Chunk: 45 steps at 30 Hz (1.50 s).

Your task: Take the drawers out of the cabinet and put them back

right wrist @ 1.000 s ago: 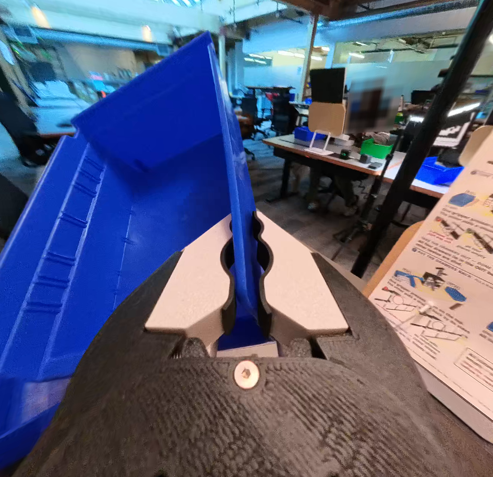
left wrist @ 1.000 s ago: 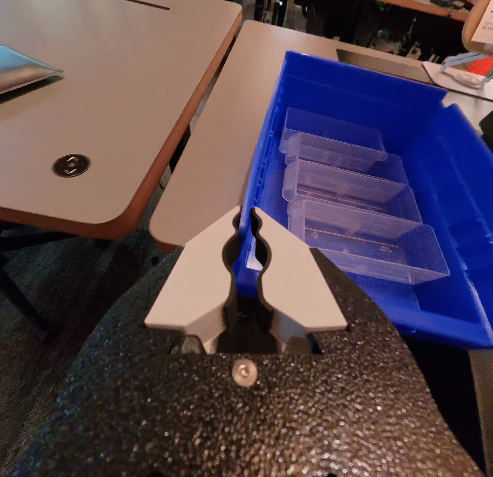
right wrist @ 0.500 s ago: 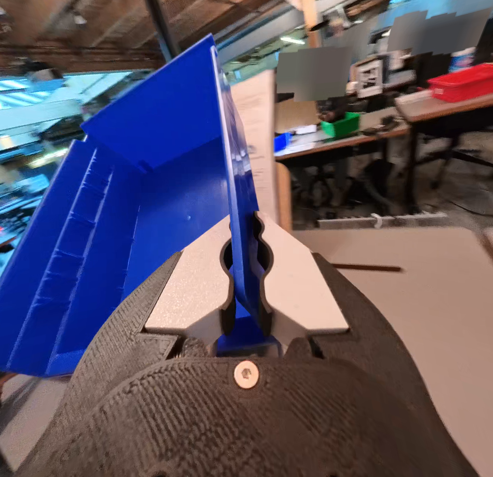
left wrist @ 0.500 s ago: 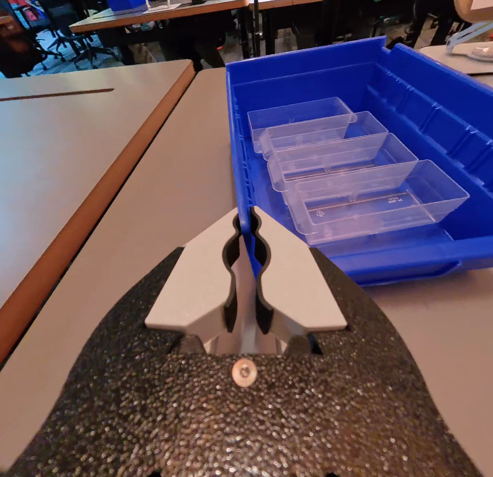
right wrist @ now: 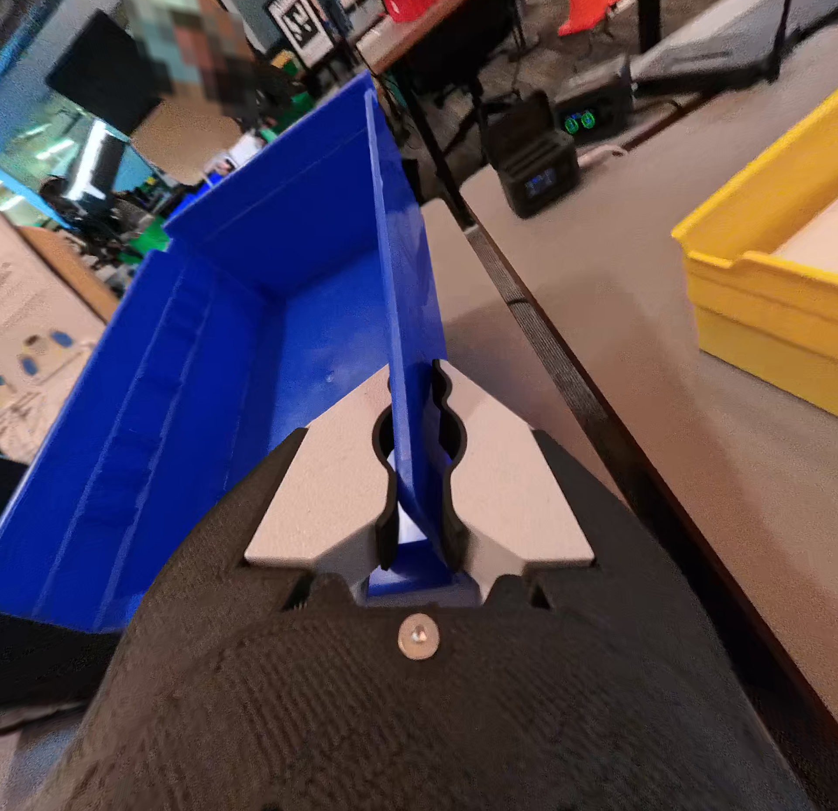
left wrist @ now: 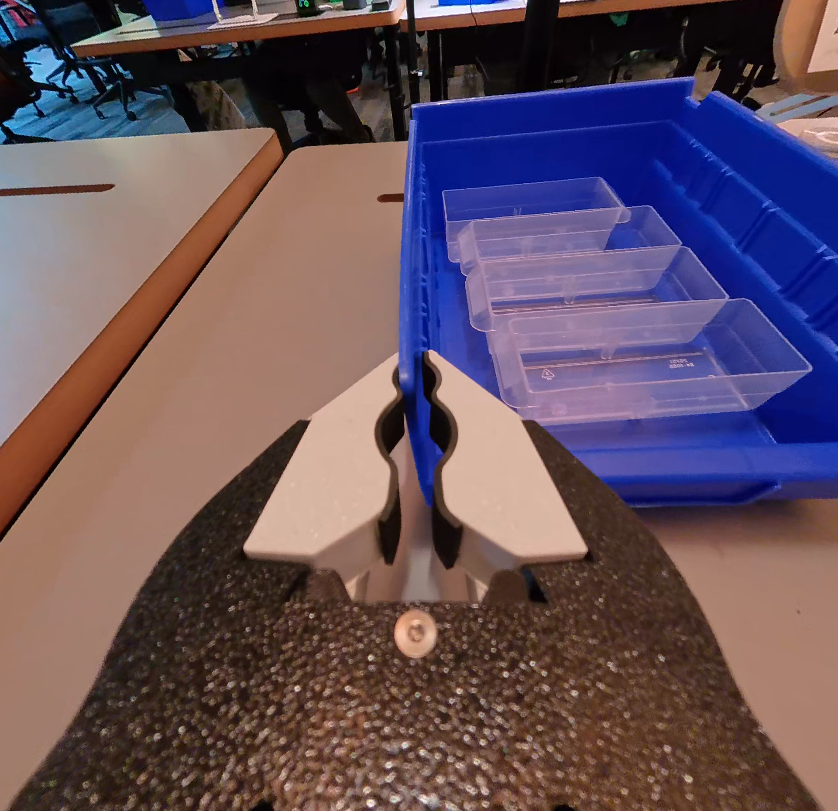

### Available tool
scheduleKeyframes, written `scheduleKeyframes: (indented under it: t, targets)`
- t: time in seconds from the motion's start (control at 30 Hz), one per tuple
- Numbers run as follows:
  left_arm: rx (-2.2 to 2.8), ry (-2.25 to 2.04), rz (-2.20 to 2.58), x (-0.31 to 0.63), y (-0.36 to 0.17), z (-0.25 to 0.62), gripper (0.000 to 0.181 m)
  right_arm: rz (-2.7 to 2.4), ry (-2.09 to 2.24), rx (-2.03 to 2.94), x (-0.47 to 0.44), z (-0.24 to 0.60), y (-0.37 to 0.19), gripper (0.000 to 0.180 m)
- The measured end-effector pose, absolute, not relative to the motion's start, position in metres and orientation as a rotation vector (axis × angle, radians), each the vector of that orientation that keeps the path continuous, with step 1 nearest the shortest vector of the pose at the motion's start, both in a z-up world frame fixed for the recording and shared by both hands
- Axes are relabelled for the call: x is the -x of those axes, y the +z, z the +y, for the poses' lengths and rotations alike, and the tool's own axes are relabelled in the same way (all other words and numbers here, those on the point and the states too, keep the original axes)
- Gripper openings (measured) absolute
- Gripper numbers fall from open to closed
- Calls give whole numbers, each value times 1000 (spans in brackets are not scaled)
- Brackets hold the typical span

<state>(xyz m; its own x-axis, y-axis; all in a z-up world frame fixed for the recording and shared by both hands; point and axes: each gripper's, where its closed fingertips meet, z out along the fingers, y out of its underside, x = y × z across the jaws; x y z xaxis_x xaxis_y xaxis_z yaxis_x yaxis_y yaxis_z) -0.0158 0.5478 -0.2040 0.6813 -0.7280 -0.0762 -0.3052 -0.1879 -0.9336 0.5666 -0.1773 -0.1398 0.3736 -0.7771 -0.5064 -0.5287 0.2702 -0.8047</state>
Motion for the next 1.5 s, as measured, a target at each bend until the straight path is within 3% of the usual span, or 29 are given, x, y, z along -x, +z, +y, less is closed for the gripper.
scheduleKeyframes:
  t: [0.57,0.83,0.93,1.1,1.17,1.27,1.37,1.5]
  targets:
    - [1747,-481,862,-3,-204,552,1,1306,-447,1509,-639,-142,-207,4]
    - [1732,-471,878,-3,-204,552,2,1172,-526,1542,-635,-143,-196,5]
    - [1714,-437,938,-2,-204,551,3,983,-794,1498,-617,-158,-139,40]
    - [1711,-326,1103,1,-205,548,6,406,-1416,1440,-540,-139,-37,59]
    - [1750,-289,1179,2,-205,545,8,272,-1472,1358,-511,-115,-14,72]
    - [1829,-210,1257,7,-203,540,14,357,-1354,1274,-495,-86,2,123]
    - [1851,-120,1315,13,-194,540,20,421,-1303,1246,-483,-55,12,131]
    - [1769,-43,1456,16,-184,535,26,174,-1087,1427,-439,26,13,128]
